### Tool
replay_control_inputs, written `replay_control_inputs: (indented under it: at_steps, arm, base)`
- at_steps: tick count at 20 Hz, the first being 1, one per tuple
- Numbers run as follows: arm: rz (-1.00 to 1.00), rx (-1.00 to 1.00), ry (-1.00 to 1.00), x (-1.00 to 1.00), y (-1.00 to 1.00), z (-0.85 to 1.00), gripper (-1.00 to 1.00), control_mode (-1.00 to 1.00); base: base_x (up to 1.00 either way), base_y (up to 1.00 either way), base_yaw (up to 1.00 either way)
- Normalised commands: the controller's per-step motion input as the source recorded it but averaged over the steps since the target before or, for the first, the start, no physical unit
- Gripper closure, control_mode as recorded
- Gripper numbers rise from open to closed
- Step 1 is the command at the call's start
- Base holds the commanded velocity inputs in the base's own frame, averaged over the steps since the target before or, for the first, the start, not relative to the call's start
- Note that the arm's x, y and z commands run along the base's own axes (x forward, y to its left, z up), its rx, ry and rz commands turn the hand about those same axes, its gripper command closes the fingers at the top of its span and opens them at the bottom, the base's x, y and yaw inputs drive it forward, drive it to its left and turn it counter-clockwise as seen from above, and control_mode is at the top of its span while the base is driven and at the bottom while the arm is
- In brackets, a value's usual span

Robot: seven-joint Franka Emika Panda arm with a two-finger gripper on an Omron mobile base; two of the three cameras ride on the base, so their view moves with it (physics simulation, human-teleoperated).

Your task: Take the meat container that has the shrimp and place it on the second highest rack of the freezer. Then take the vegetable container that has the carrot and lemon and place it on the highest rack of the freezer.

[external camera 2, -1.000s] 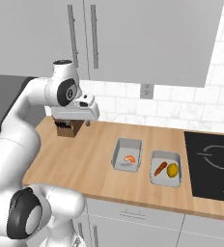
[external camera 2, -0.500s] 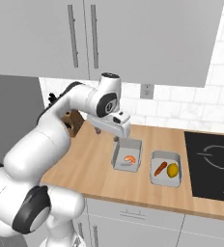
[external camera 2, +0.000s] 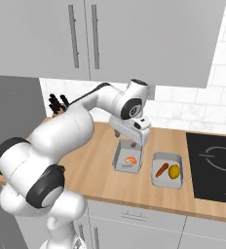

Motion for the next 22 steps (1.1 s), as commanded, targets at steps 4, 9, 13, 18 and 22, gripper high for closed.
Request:
replay_control_inputs:
  at_steps: [4, 9, 13, 18, 22]
  arm:
    - [-0.01, 0.00, 0.04, 0.21, 0.00, -0.74, -1.00, -1.00]
    - [-0.01, 0.00, 0.03, 0.10, 0.00, -0.96, -1.00, -1.00]
    - [-0.04, 0.00, 0.01, 0.03, -0.03, -0.66, -1.00, -1.00]
    - [-0.13, -0.01, 0.01, 0.01, -0.27, -0.05, -1.00, -1.00]
    - [-0.25, 0.00, 0.03, 0.05, -0.18, 0.00, -1.00, -1.00]
  base:
    - [0.00, 0.00, 0.00]
    - [0.00, 0.00, 0.00]
    - [0.00, 0.00, 0.00]
    - [0.00, 0.00, 0.00]
    - [0.00, 0.00, 0.00]
